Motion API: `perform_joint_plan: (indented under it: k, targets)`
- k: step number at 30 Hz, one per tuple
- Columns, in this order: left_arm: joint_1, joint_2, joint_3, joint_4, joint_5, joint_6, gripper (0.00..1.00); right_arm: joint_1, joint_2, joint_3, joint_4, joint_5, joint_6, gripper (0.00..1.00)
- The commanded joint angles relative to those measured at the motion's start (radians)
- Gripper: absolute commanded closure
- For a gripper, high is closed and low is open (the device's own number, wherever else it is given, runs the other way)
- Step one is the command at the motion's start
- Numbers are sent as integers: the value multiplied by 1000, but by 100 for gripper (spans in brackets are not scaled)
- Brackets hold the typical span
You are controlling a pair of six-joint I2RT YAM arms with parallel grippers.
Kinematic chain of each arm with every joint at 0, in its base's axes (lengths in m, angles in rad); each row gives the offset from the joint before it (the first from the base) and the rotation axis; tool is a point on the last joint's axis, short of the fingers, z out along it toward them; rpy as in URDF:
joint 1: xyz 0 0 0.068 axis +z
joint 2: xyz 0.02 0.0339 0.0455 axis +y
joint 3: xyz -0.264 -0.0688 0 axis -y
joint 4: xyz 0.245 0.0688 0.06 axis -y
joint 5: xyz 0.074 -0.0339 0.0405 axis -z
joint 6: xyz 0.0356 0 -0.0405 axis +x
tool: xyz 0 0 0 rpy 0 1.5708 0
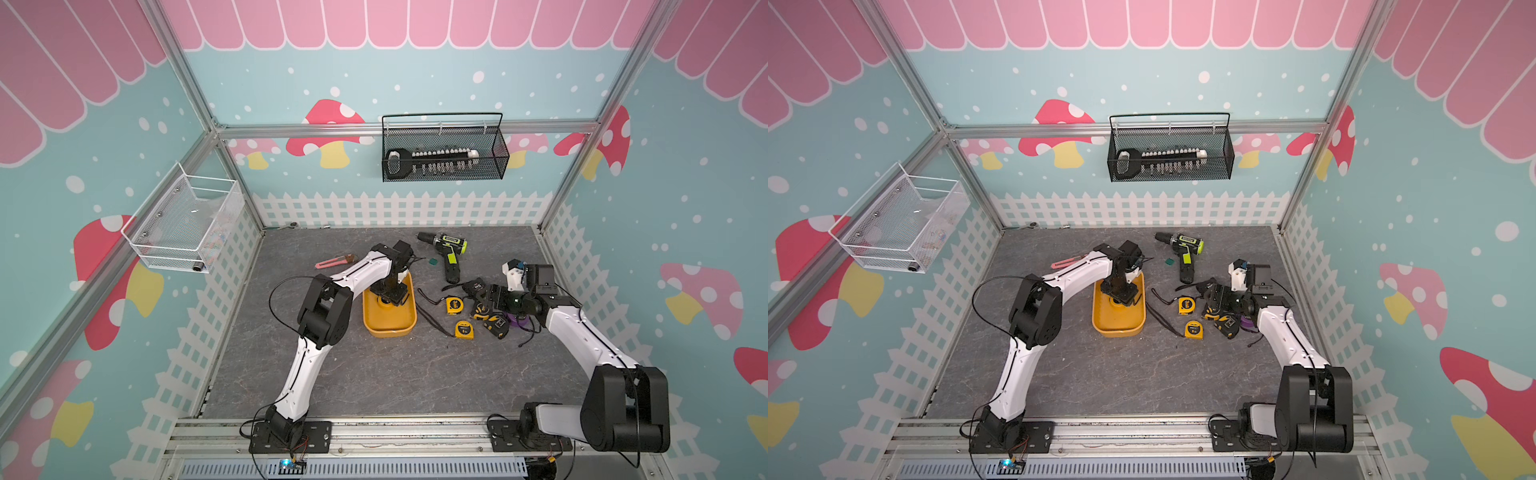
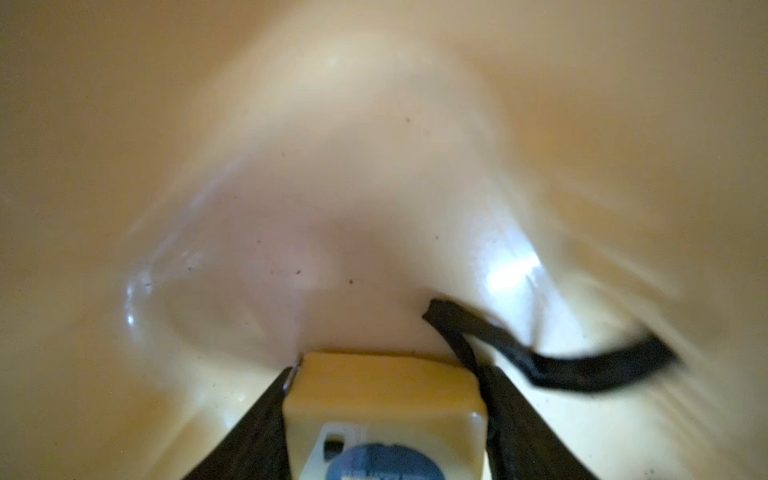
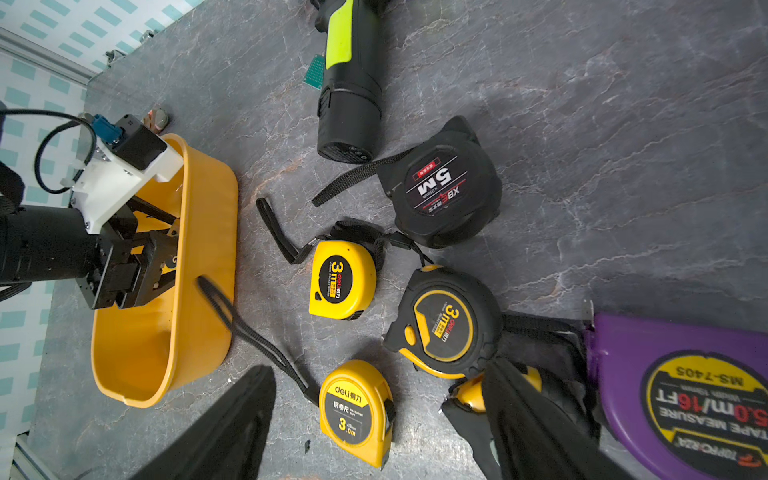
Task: Take the tape measure out of the storage box
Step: Pick up the tape measure from the storage box.
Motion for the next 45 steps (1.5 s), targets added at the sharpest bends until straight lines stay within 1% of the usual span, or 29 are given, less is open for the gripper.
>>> perform_joint_plan:
  k: [1, 4, 6, 9, 12, 14, 15, 17, 18, 20, 22, 24, 26, 29, 32, 34, 36, 39, 41, 43, 45]
  targets:
    - [1, -21, -2, 2, 19, -9, 46, -2, -18, -22, -7, -22, 8, 16]
    - [2, -78, -18, 3, 29, -23, 49, -2, -30, -29, -9, -36, 15, 16]
    - [5, -127, -19, 2, 48, -45, 50, -1, -42, -41, 16, -96, 25, 18]
    - [25, -197, -11, 6, 109, -112, 50, 23, -79, -101, 162, -238, 85, 18]
    - [70, -250, -6, 9, 207, -242, 51, 95, -119, -154, 297, -256, 141, 18]
    - [102, -275, -23, 28, 306, -344, 53, 176, -133, -168, 365, -220, 157, 18]
    - [106, -286, -32, 40, 341, -373, 54, 213, -133, -172, 402, -203, 165, 18]
    - [105, -309, -61, 65, 371, -438, 56, 295, -121, -186, 512, -151, 202, 18]
    - [105, -319, -79, 88, 398, -462, 56, 323, -105, -195, 582, -144, 223, 18]
    - [106, -340, -118, 139, 453, -531, 58, 394, -62, -211, 722, -85, 264, 19]
    - [105, -357, -152, 181, 493, -583, 59, 463, -5, -197, 809, -44, 259, 20]
    - [101, -370, -168, 205, 513, -611, 59, 524, 48, -164, 849, 12, 244, 21]
    - [94, -382, -178, 220, 525, -629, 59, 565, 105, -131, 890, 66, 249, 22]
    - [90, -391, -177, 236, 550, -651, 59, 595, 185, -96, 958, 106, 265, 24]
    - [81, -402, -180, 247, 560, -661, 59, 604, 242, -84, 1042, 129, 290, 25]
    - [74, -406, -184, 247, 562, -662, 59, 605, 273, -71, 1086, 123, 311, 27]
    - [69, -406, -188, 247, 566, -661, 59, 607, 308, -61, 1133, 116, 340, 30]
    - [67, -404, -189, 248, 577, -661, 59, 606, 359, -38, 1155, 113, 378, 40]
    - [64, -406, -186, 248, 574, -654, 58, 606, 376, -36, 1196, 107, 398, 50]
    - [62, -406, -186, 248, 575, -647, 57, 607, 381, -35, 1206, 104, 410, 66]
    - [64, -404, -187, 247, 576, -634, 51, 606, 370, -36, 1182, 98, 411, 74]
